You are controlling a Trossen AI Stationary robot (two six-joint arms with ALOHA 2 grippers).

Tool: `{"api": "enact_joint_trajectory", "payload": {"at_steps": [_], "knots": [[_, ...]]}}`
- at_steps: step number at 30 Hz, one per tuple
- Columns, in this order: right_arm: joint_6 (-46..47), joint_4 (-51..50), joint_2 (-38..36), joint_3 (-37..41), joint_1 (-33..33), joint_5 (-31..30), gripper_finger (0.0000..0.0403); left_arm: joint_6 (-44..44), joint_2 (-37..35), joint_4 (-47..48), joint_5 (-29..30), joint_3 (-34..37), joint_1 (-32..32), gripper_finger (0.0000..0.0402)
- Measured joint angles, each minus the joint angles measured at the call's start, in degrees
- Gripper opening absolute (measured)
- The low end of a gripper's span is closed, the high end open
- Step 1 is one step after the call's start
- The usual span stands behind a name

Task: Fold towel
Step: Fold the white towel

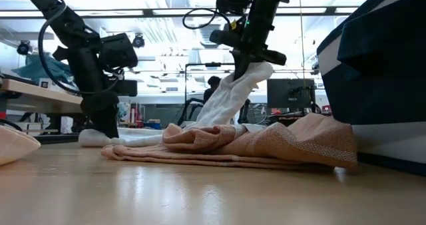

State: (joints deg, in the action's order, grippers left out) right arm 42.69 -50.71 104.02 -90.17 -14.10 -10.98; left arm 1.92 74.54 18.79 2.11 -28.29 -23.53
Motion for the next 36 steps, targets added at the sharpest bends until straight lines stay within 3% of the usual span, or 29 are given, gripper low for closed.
{"api": "enact_joint_trajectory", "payload": {"at_steps": [6, 9, 19, 23, 29, 36], "knots": [[0.4, 0.1, 3.0, -0.5, -2.3, 2.2, 0.0017, 0.5, 0.2, -4.8, -6.2, -1.5, 0.1, 0.0075], [-0.2, 0.4, 5.9, -2.5, -2.6, 3.7, 0.0017, 1.5, 0.4, -5.3, -6.4, -2.6, 0.1, 0.0075], [-3.8, -3.0, 18.0, -20.3, -2.5, 6.0, 0.0017, 2.7, 2.0, -4.9, -6.0, -2.7, 0.1, 0.0075], [-4.8, -7.9, 24.0, -30.1, -2.3, 5.9, 0.0017, 6.4, -2.2, -2.9, -0.2, -2.8, 0.1, 0.0075], [-6.9, -13.0, 33.7, -43.8, -1.5, 6.6, 0.0017, 5.6, -10.4, 11.6, 7.7, -2.0, 0.0, 0.0075], [-7.3, -10.4, 34.9, -43.2, -1.2, 8.0, 0.0017, 5.8, -18.5, 10.0, 7.8, -0.2, 0.0, 0.0075]]}}
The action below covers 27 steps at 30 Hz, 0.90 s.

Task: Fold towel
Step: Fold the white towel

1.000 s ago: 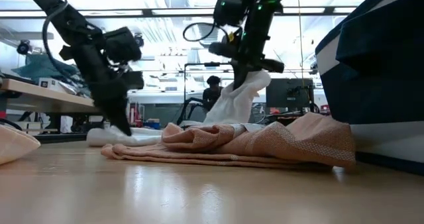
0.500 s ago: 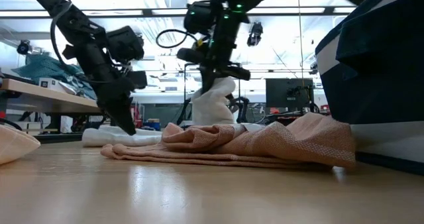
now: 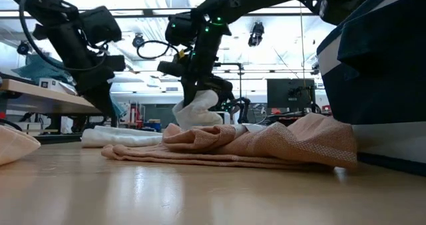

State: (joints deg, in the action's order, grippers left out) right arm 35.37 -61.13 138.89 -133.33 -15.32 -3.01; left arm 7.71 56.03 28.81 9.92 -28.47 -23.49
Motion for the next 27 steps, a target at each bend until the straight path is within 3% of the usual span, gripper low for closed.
{"api": "enact_joint_trajectory", "payload": {"at_steps": [7, 12, 17, 22, 27], "knots": [[-0.8, 6.4, 0.0, -0.1, 0.5, 1.8, 0.0017, 3.1, -2.5, 1.6, 6.7, 0.1, -0.9, 0.0075], [-0.9, 14.3, 0.0, -0.1, 1.1, 5.1, 0.0017, 3.4, -0.5, 1.8, 7.4, 0.1, -1.9, 0.0075], [-1.3, 15.8, 0.0, -0.1, 1.9, 5.2, 0.0017, 3.9, -0.2, 1.2, 7.4, 0.1, -1.9, 0.0075], [-2.9, 14.7, 0.0, -0.1, 2.0, 3.2, 0.0017, 3.7, -2.6, 2.6, 2.1, -1.2, -1.8, 0.0075], [-5.8, 9.0, -1.7, -0.1, 1.8, -2.4, 0.0016, 2.3, -1.8, 0.3, -8.9, -1.0, -2.0, 0.0075]]}}
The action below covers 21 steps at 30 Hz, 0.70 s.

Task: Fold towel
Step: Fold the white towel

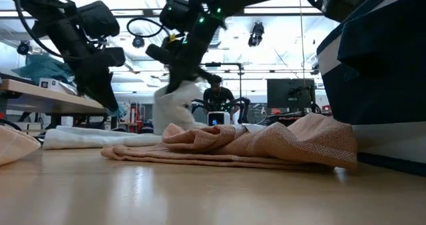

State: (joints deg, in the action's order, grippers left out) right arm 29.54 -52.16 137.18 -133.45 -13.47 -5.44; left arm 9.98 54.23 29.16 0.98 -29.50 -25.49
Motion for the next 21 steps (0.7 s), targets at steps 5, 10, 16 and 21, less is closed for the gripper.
{"api": "enact_joint_trajectory", "payload": {"at_steps": [5, 10, 16, 21], "knots": [[-2.2, -7.6, -2.8, 0.0, -0.2, -7.8, 0.0016, 1.8, 8.9, -0.1, -2.4, 0.0, -0.1, 0.0073], [-4.5, -8.5, -4.3, 0.0, -0.2, -8.1, 0.0016, 1.5, 22.6, -1.3, -3.4, -2.5, -0.1, 0.004], [-6.6, -13.7, -4.5, 0.0, 0.6, -8.1, 0.0016, -1.3, 32.7, -10.6, -3.4, -9.2, -0.1, 0.0007], [-6.2, -19.7, -4.8, 0.0, 0.4, -10.0, 0.0016, -7.1, 36.9, -8.5, -3.0, -20.1, -0.2, 0.001]]}}
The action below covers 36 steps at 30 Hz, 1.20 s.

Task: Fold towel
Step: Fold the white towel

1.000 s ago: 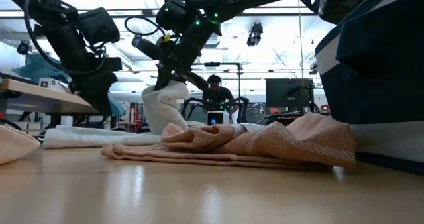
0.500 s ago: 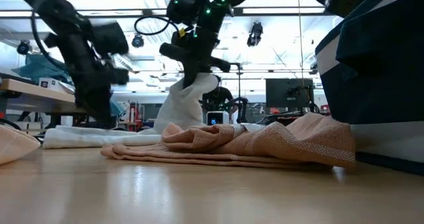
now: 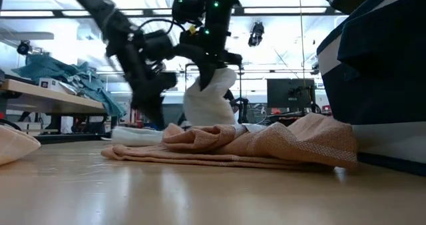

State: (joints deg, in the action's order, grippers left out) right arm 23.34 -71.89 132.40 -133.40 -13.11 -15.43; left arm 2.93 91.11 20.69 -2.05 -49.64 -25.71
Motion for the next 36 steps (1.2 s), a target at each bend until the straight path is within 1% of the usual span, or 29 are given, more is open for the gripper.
{"api": "enact_joint_trajectory", "payload": {"at_steps": [2, 4, 5, 8, 10, 14, 16, 18, 24, 27, 31, 35, 36], "knots": [[0.1, -1.0, -0.1, 0.0, -0.3, -1.3, 0.0016, -1.1, 1.4, 7.7, 0.2, -4.5, -0.1, 0.0003], [0.0, -0.9, -0.5, 0.1, -0.5, -1.3, 0.0016, -1.6, 1.8, 16.0, 0.7, -7.4, 0.0, 0.0002], [0.0, -0.8, -0.9, 0.1, -0.5, -1.4, 0.0016, -1.6, 1.3, 19.6, 2.4, -8.2, 0.0, 0.0004], [-0.3, 0.8, -1.5, 0.1, -0.5, -1.7, 0.0016, -1.9, -1.6, 27.9, 9.5, -7.5, -0.1, 0.0005], [-0.7, 1.6, -1.6, 0.2, -0.4, -1.5, 0.0016, -1.5, -4.8, 31.1, 11.4, -4.9, -0.4, 0.0001], [-2.8, 6.4, -1.6, 0.5, -0.5, 1.9, 0.0016, 2.2, -14.8, 29.6, 10.7, 2.8, -2.0, 0.0002], [-3.9, 10.0, -1.6, 0.8, -0.5, 5.9, 0.0016, 3.1, -20.0, 26.5, 8.6, 5.3, -2.5, 0.0001], [-4.4, 12.7, -1.5, 1.2, -0.5, 8.8, 0.0016, 2.8, -25.2, 25.1, 7.4, 4.8, -2.5, 0.0001], [-3.4, 20.6, -1.5, 4.0, -0.7, 14.3, 0.0016, 2.8, -37.3, 25.7, 7.5, 3.1, -3.0, 0.0001], [-2.3, 24.2, -1.5, 5.4, -0.5, 16.4, 0.0016, 3.6, -43.0, 27.1, 7.5, 3.5, -3.1, 0.0001], [-1.5, 26.8, -1.4, 6.3, -0.5, 18.6, 0.0016, 3.8, -48.3, 27.2, 7.5, 3.3, -3.1, 0.0001], [-1.7, 27.1, -1.7, 6.3, -0.7, 17.5, 0.0016, 3.7, -49.5, 27.5, 7.6, 3.3, -3.1, 0.0], [-1.9, 26.9, -1.9, 6.3, -0.8, 16.7, 0.0016, 3.7, -49.5, 27.6, 8.7, 3.3, -3.1, 0.0]]}}
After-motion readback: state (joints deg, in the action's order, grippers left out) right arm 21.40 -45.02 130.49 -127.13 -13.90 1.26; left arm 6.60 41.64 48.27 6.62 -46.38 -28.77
